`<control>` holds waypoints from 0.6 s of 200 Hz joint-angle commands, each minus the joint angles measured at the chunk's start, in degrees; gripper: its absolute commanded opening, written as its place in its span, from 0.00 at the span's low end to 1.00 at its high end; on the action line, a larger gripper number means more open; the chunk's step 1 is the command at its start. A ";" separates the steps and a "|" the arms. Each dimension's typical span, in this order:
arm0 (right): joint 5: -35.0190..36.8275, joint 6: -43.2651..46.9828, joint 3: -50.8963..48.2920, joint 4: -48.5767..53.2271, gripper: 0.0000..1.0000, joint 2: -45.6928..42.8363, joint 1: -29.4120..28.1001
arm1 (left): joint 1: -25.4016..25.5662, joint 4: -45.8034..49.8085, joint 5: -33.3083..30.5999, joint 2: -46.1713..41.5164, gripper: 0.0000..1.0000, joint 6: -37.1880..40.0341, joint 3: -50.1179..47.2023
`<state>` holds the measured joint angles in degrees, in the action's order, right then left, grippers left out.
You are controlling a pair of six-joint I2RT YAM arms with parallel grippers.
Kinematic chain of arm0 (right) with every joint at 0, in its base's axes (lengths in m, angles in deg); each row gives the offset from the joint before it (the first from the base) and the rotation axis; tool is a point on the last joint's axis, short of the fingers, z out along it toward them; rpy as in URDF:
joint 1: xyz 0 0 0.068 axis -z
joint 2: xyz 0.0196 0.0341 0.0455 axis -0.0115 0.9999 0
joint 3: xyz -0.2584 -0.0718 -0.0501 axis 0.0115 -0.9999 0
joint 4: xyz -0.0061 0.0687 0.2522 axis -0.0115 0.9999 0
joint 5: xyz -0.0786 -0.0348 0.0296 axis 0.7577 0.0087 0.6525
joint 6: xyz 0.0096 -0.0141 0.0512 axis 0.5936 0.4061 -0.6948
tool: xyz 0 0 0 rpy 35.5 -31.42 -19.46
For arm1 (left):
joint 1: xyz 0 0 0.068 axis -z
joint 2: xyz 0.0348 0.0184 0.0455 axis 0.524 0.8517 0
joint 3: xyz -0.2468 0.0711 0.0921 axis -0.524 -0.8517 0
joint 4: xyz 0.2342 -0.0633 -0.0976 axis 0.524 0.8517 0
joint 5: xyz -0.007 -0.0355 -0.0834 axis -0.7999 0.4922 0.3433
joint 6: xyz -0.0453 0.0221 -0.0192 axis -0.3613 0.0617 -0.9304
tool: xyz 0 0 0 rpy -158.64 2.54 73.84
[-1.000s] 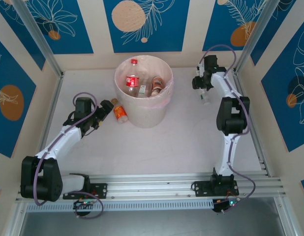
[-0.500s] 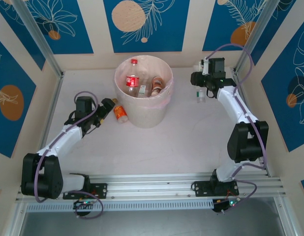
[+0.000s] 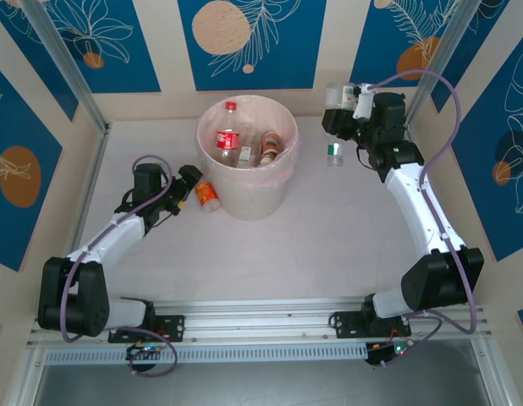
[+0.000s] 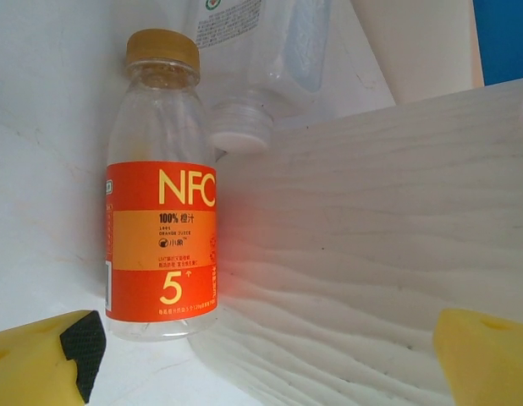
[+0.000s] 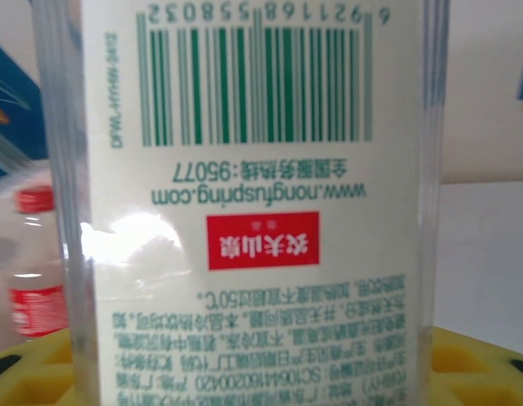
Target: Put the plastic bottles in the bin
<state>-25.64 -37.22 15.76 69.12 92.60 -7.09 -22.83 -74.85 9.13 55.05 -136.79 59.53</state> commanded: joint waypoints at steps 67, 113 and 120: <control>-10.19 -6.67 15.83 -11.25 0.31 4.58 -10.69 | 0.42 -1.25 1.15 0.40 1.00 -0.64 0.00; -3.53 0.20 23.57 -7.02 0.32 13.11 -16.95 | 0.41 -1.67 1.03 -0.35 1.00 -1.33 -1.44; -3.17 1.01 23.76 -6.86 0.32 13.92 -17.42 | 0.45 -1.69 0.98 -0.45 1.00 -1.31 -1.57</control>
<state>-32.50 -40.52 37.36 60.44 103.57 -22.74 -22.78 -74.94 9.57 55.20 -137.62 59.29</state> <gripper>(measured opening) 0.558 0.999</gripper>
